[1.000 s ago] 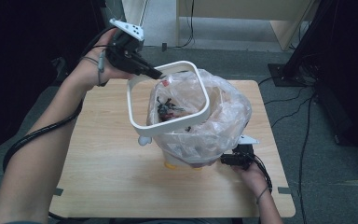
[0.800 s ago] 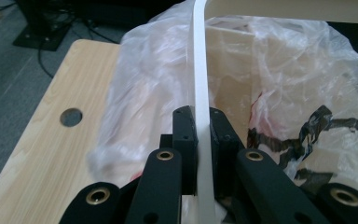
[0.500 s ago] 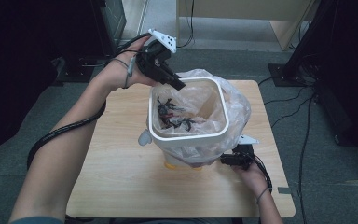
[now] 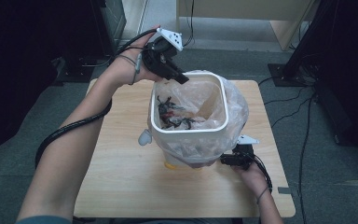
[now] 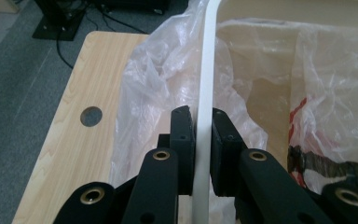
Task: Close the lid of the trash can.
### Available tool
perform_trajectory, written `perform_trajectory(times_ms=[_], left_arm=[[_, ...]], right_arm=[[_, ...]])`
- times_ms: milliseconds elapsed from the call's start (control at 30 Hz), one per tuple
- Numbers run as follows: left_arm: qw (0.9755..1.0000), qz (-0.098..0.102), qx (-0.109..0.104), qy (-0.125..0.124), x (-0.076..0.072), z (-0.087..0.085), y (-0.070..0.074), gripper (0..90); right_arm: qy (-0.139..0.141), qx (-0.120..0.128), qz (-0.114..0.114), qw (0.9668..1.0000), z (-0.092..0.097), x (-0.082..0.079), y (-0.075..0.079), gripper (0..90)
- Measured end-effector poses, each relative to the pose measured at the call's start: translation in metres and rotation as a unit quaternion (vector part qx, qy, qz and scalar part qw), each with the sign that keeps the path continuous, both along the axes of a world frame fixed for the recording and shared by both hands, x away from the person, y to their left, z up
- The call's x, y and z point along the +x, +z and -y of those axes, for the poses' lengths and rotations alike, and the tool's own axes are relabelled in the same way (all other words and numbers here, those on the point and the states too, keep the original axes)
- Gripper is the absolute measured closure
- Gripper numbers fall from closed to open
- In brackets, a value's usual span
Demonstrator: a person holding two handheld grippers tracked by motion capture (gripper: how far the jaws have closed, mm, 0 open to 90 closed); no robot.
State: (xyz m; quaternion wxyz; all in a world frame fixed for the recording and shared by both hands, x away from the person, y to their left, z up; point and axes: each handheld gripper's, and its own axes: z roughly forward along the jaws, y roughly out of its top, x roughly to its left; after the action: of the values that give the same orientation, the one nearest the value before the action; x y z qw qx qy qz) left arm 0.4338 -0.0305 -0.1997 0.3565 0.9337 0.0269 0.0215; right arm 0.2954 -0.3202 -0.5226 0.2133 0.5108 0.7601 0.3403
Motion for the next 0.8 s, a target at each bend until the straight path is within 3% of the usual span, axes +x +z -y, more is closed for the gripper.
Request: perform_trajectory(times_ms=[233, 367, 533, 600, 633, 800], left_arm=[[0.9998, -0.012, -0.005, 0.017, 0.001, 0.001, -0.003, 80.1], [0.9989, -0.027, -0.020, 0.032, 0.002, 0.001, -0.004, 69.8], [0.9986, -0.023, -0.030, 0.036, 0.001, -0.001, -0.002, 55.8], [0.9983, -0.017, -0.039, 0.040, 0.001, -0.004, 0.000, 53.5], [0.9979, -0.009, -0.047, 0.044, 0.001, -0.006, 0.001, 47.7], [0.9961, -0.006, -0.068, 0.055, 0.001, -0.014, 0.003, 40.2]], right_arm=[[0.002, 0.000, 0.000, 1.0000, 0.000, 0.000, 0.000, 15.4], [0.002, 0.000, 0.000, 1.0000, 0.000, 0.000, 0.000, 15.3], [0.002, 0.000, 0.000, 1.0000, 0.000, 0.000, 0.000, 15.4], [0.002, 0.000, 0.000, 1.0000, 0.000, 0.000, 0.000, 15.4], [0.002, 0.000, 0.000, 1.0000, 0.000, 0.000, 0.000, 15.3], [0.002, 0.000, 0.000, 1.0000, 0.000, 0.000, 0.000, 15.4]])
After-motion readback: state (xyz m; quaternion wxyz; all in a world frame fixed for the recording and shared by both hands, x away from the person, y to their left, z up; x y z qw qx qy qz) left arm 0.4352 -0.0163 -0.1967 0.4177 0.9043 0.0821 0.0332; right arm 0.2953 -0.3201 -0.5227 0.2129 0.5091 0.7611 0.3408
